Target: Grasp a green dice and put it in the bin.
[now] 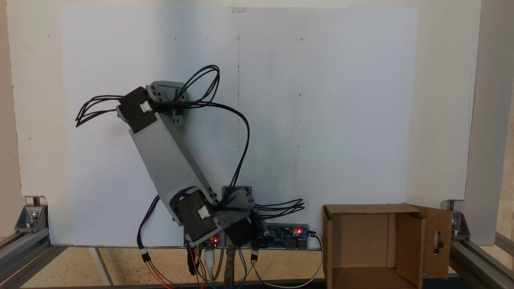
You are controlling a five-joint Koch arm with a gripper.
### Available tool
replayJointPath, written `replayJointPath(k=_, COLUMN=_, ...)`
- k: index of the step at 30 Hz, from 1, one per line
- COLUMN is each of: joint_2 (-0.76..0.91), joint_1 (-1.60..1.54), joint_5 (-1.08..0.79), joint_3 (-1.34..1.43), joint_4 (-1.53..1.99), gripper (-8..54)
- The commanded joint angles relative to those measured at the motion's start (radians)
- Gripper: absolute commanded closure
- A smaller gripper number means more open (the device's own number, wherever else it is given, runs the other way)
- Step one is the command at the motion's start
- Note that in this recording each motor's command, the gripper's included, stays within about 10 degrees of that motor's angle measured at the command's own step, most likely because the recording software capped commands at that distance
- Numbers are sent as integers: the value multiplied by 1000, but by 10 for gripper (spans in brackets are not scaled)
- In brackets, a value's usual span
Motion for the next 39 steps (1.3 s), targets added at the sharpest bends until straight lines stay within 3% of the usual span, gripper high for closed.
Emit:
replayJointPath(k=1, joint_2=67, joint_1=20, joint_5=84, joint_3=-132, joint_4=132, gripper=341)
replayJointPath(k=10, joint_2=123, joint_1=71, joint_5=84, joint_3=-624, joint_4=525, gripper=341)
replayJointPath(k=18, joint_2=172, joint_1=213, joint_5=61, joint_3=-598, joint_4=535, gripper=341)
replayJointPath(k=28, joint_2=469, joint_1=896, joint_5=-300, joint_3=-387, joint_4=433, gripper=341)
replayJointPath(k=39, joint_2=443, joint_1=1686, joint_5=-728, joint_3=-394, joint_4=316, gripper=341)
